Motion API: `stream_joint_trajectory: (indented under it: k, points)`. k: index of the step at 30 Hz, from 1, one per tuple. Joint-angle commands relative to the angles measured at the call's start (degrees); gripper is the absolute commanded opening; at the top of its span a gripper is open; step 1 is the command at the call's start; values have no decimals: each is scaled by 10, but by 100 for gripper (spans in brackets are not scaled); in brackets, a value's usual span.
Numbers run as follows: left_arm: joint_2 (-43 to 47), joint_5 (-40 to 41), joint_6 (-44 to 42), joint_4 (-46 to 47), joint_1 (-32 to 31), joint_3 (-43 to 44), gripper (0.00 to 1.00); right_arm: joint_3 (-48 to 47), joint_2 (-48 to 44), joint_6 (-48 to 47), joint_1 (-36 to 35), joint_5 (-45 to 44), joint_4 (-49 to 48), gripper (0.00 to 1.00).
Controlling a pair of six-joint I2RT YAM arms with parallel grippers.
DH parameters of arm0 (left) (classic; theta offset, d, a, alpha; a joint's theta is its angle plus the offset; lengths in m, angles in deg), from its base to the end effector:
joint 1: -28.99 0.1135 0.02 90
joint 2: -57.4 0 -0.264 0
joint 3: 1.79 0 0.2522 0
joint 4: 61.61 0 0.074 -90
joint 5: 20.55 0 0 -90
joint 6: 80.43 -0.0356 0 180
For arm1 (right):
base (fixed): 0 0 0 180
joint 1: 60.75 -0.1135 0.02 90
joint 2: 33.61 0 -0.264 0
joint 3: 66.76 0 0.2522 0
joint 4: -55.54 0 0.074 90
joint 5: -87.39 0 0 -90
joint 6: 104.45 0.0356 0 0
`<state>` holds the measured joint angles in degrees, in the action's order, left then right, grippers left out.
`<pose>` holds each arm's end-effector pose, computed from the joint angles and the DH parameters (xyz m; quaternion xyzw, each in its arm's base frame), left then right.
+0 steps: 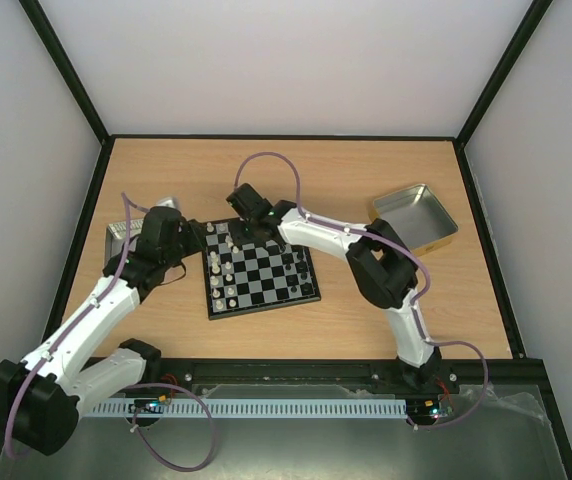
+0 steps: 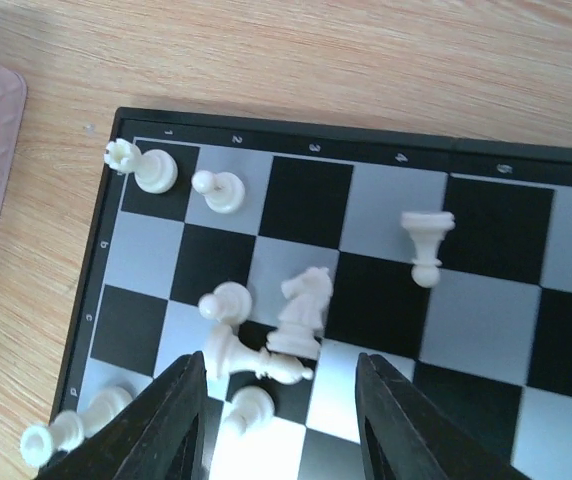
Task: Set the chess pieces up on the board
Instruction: Pick up the chess piece from the chessboard.
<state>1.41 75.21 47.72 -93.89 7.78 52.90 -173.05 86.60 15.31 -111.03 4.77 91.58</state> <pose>0.2023 -0.0747 0.2661 -0.1531 0.8670 -0.1953 0.4321 0.2955 0.3629 0.1973 -0.1887 0.9187 0.2660 0.2227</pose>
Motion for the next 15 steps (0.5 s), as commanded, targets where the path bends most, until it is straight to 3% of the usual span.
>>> stream_joint_trajectory:
  k: [1, 7, 15]
  points:
    - [12, -18, 4, 14, 10, -10, 51, -53, 37, 1, -8, -26, 49, 39]
    - [12, -31, 3, 18, 15, -19, 51, -76, 64, 2, -8, -52, 62, 31]
    - [5, -38, 4, 23, 16, -18, 51, -90, 87, -14, -8, -34, 67, 31]
